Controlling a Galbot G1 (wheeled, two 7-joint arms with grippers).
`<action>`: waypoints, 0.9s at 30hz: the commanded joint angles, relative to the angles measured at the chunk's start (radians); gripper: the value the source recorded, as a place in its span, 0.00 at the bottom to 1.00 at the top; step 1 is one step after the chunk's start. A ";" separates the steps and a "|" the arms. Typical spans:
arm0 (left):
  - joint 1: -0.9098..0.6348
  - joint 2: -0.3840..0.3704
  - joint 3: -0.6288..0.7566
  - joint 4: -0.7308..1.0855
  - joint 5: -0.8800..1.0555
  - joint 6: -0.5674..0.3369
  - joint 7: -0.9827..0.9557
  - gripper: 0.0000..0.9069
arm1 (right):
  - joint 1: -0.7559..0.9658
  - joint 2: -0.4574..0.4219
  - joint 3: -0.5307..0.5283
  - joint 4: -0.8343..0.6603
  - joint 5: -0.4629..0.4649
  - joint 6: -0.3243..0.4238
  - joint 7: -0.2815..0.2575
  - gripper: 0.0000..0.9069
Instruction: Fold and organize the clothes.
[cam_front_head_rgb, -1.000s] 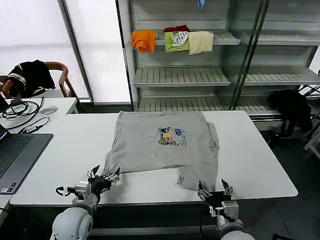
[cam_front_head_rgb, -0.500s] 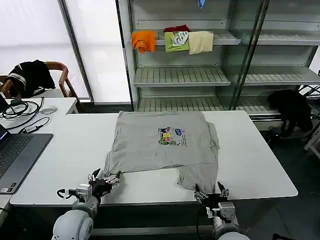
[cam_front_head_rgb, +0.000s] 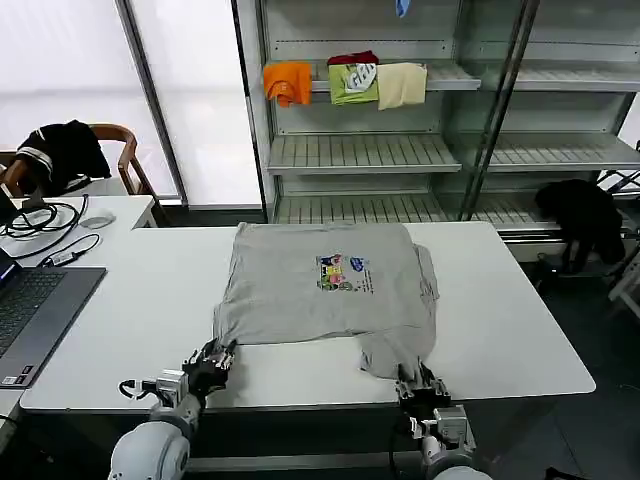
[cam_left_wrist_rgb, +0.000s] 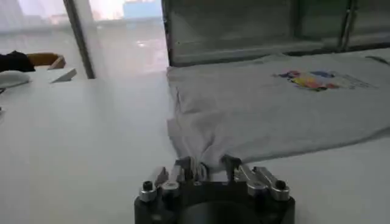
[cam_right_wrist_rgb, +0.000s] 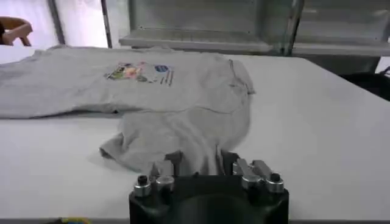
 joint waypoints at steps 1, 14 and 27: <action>0.002 -0.002 -0.002 0.001 -0.004 0.003 0.001 0.02 | -0.001 0.001 0.000 0.003 0.001 0.006 0.000 0.00; 0.062 0.004 -0.049 -0.133 -0.070 -0.005 -0.005 0.02 | -0.058 -0.030 0.049 0.158 0.011 0.028 -0.020 0.00; 0.027 0.007 -0.083 -0.151 -0.110 -0.008 -0.006 0.02 | 0.051 0.001 0.076 0.103 0.012 0.077 -0.057 0.00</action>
